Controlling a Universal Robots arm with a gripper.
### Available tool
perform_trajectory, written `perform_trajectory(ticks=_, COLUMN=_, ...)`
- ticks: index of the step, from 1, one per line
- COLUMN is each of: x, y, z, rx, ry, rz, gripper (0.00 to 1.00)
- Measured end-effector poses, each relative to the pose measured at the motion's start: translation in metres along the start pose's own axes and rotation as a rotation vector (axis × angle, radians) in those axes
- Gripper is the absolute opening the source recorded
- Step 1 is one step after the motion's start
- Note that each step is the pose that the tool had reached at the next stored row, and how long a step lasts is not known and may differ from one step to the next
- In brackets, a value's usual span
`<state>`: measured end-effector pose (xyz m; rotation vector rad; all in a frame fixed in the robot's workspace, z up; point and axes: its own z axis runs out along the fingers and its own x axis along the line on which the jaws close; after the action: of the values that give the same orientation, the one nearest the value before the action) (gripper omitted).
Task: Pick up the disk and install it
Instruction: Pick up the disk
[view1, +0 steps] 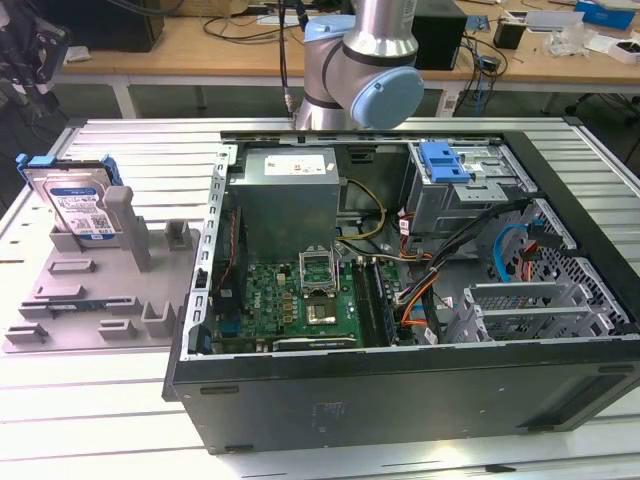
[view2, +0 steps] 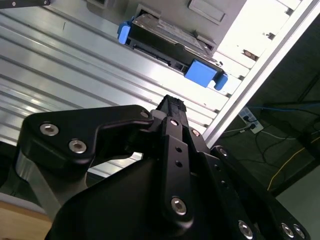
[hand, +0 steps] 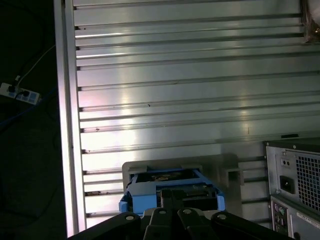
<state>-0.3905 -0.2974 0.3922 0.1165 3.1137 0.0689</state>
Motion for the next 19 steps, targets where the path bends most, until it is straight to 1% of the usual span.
perform_trajectory(ticks=17, x=0.0008, y=-0.0001, z=0.0, rx=0.0001, ry=-0.0001, rz=0.0, gripper=0.11)
perform_trajectory(ticks=19, x=0.001, y=-0.0002, z=0.0, rx=-0.0001, ry=0.0003, rz=-0.009, gripper=0.11)
